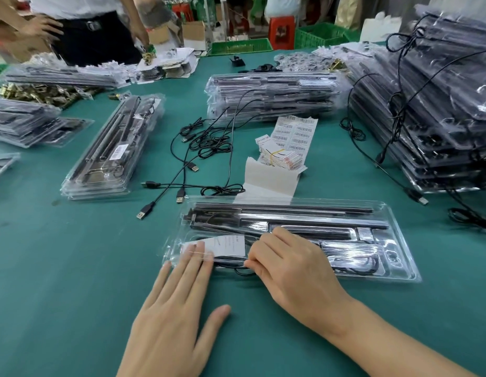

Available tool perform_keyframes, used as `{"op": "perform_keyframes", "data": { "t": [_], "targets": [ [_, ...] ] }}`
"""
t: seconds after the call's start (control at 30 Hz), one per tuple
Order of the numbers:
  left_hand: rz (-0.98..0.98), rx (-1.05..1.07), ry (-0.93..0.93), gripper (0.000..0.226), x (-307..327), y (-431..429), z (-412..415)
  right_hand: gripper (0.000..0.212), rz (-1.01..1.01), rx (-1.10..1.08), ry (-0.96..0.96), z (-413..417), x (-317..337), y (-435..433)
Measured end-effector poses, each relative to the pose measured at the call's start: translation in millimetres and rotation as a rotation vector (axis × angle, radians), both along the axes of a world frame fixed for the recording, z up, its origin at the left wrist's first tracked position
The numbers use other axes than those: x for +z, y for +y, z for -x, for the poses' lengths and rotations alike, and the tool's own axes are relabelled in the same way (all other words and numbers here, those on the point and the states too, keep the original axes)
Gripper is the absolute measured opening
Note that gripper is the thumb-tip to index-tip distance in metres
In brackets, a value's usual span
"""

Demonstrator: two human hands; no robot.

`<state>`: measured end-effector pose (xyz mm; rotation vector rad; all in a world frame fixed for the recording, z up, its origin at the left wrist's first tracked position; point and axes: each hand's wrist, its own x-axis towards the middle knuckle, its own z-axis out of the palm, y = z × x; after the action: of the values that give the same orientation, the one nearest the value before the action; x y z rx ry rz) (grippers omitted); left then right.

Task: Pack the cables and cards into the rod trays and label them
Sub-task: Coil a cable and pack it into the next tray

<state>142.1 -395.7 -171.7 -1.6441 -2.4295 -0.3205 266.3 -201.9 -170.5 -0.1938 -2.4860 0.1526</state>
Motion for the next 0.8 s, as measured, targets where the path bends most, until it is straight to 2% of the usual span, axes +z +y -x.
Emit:
{"op": "perform_keyframes", "data": {
  "t": [0.13, 0.33, 0.4, 0.6, 0.73, 0.8],
  "targets": [
    [0.034, -0.038, -0.072, 0.068, 5, 5, 7, 0.022, -0.004, -0.005, -0.003, 0, 1, -1],
    [0.059, -0.122, 0.013, 0.059, 7, 1, 21, 0.019, -0.013, -0.013, 0.007, 1, 0, 0],
    [0.017, -0.098, -0.023, 0.057, 5, 4, 16, 0.013, 0.004, -0.009, 0.003, 0, -1, -1],
    [-0.156, -0.053, -0.092, 0.049, 3, 2, 4, 0.033, 0.017, -0.009, -0.111, -1, 0, -2],
    [-0.405, 0.071, 0.036, 0.020, 14, -23, 14, 0.038, -0.006, 0.005, -0.146, -1, 0, 0],
    [-0.394, 0.076, 0.098, 0.017, 19, -23, 27, 0.035, -0.040, 0.008, -0.129, 0, -1, 0]
  ]
}}
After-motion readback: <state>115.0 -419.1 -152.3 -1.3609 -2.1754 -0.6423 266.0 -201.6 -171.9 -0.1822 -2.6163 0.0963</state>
